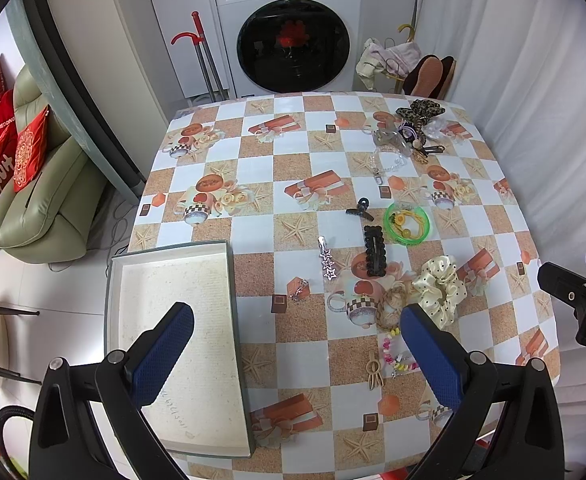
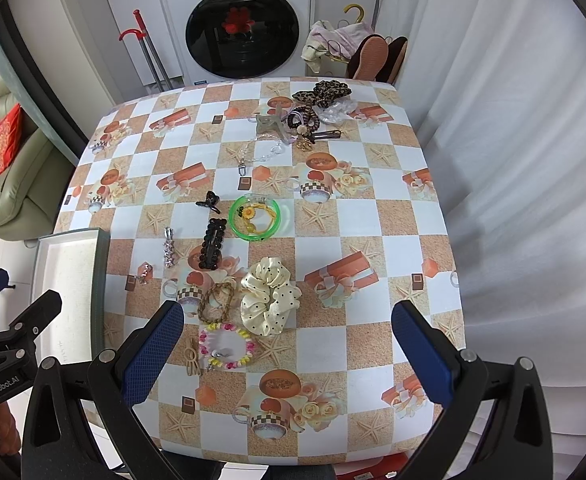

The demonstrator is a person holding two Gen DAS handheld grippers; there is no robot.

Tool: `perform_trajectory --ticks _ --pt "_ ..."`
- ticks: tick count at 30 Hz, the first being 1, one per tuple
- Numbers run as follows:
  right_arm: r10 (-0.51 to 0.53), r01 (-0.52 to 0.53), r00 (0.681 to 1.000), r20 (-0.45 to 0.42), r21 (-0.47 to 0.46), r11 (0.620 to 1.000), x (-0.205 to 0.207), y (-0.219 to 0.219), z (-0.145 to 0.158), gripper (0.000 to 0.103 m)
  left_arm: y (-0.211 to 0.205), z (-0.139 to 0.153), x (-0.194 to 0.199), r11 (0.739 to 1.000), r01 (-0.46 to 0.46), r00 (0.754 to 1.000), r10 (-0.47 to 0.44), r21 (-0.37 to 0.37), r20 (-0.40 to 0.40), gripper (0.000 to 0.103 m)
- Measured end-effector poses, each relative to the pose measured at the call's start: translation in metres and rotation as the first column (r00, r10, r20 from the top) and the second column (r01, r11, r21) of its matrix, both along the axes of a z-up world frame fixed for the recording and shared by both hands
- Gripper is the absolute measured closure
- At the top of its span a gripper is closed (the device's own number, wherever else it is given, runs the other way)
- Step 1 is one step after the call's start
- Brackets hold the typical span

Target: Organize jewelry

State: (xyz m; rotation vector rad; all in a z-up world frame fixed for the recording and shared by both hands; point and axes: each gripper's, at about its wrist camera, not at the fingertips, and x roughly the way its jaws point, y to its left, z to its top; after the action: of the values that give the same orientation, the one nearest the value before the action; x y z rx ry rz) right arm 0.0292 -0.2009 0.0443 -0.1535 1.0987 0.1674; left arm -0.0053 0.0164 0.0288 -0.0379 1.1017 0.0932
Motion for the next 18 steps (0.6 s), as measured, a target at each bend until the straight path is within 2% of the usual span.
perform_trajectory --ticks 18 --pt "-0.008 0.008 1.000 -0.008 -0.001 1.000 0.0010 0.0004 -0.0011 0.000 -0.0004 0.0000 0.0005 1.000 0.000 1.000 0.000 -0.001 -0.002 0.000"
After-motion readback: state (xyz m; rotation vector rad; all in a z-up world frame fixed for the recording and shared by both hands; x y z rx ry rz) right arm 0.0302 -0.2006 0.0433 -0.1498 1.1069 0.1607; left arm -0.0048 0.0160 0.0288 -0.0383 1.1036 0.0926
